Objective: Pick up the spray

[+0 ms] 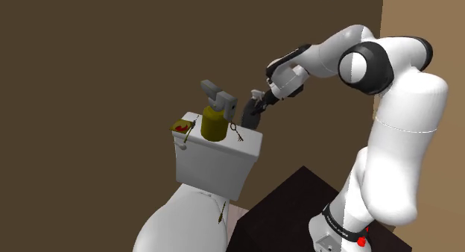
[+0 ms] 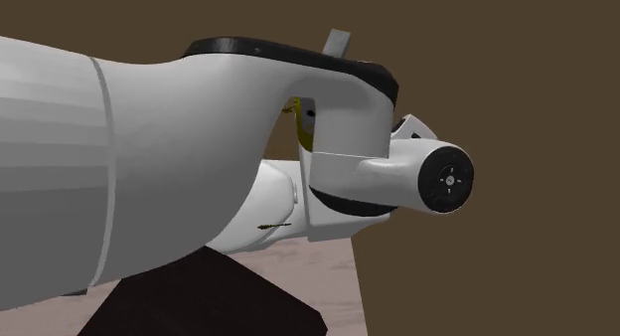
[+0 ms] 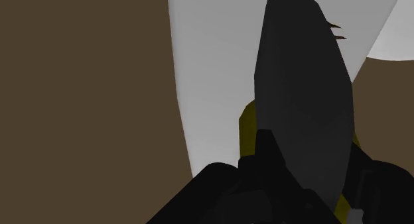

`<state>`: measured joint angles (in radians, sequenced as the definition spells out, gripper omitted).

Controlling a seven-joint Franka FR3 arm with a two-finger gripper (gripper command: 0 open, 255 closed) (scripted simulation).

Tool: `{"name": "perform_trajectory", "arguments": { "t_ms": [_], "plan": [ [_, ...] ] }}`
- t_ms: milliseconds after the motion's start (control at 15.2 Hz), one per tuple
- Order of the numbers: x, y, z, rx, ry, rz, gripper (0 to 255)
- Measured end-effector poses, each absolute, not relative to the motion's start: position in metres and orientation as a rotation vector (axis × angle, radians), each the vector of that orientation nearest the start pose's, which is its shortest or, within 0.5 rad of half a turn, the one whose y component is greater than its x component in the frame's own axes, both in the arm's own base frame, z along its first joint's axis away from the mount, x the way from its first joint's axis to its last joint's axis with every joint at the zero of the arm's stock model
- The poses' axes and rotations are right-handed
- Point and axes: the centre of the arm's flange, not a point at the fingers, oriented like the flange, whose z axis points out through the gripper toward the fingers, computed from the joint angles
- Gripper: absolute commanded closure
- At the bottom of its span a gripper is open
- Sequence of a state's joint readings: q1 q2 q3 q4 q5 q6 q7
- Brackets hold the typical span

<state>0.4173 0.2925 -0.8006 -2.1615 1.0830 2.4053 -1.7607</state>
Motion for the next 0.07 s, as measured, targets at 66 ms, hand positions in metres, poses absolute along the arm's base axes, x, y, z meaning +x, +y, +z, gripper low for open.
{"name": "perform_trajectory", "arguments": {
  "t_ms": [66],
  "plan": [
    [0.5310, -0.2001, 0.3097, -2.750, -0.861, -0.764, 255]
  ]
}}
